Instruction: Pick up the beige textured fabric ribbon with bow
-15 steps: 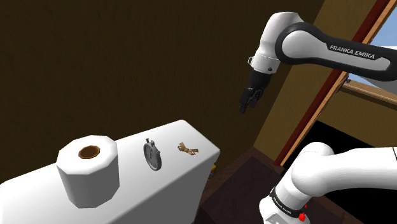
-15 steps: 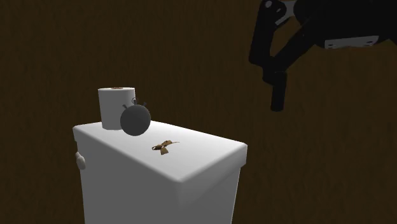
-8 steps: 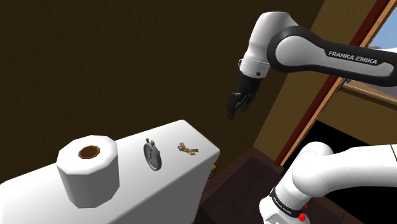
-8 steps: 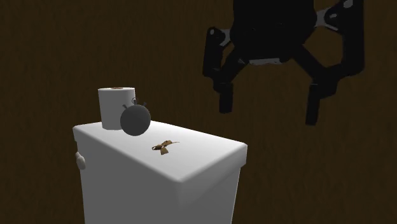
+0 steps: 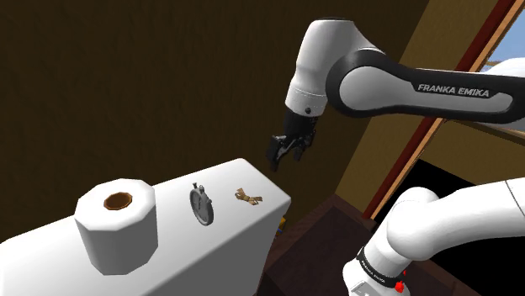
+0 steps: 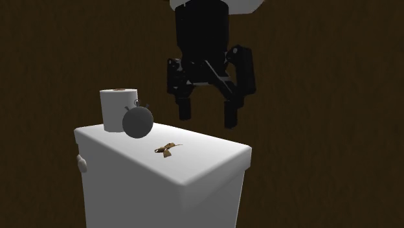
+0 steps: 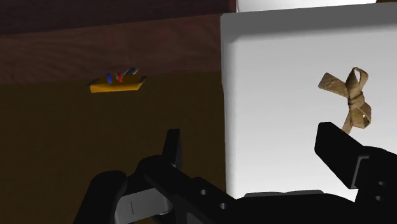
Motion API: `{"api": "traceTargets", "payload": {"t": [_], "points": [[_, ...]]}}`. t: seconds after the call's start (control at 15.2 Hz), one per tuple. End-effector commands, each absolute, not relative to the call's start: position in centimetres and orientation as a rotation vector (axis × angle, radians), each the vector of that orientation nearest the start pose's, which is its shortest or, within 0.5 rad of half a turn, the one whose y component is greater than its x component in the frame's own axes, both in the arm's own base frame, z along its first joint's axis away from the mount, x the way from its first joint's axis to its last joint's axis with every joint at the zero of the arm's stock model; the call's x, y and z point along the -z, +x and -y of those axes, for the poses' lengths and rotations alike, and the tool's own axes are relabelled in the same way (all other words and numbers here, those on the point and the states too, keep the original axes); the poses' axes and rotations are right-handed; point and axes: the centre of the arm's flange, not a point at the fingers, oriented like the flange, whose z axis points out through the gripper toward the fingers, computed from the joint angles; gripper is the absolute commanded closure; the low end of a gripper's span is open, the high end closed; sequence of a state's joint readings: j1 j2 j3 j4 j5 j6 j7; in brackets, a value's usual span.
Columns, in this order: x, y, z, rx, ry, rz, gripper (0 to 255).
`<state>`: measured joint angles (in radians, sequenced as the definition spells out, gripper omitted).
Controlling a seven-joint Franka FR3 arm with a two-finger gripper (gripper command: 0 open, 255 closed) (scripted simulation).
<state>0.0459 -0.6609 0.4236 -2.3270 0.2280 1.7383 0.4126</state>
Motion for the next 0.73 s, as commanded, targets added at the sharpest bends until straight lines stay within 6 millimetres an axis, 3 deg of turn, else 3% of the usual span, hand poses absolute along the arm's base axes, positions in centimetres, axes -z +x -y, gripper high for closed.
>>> {"api": "traceTargets", "payload": {"t": [0.0, 0.46, 0.66], "points": [[-54.7, 31.5, -24.0, 0.079, -3.16, -0.114, 0], [-52.7, 33.3, -33.2, 0.126, -3.184, -0.201, 0], [-51.6, 33.4, -33.7, 0.128, -3.185, -0.205, 0]]}}
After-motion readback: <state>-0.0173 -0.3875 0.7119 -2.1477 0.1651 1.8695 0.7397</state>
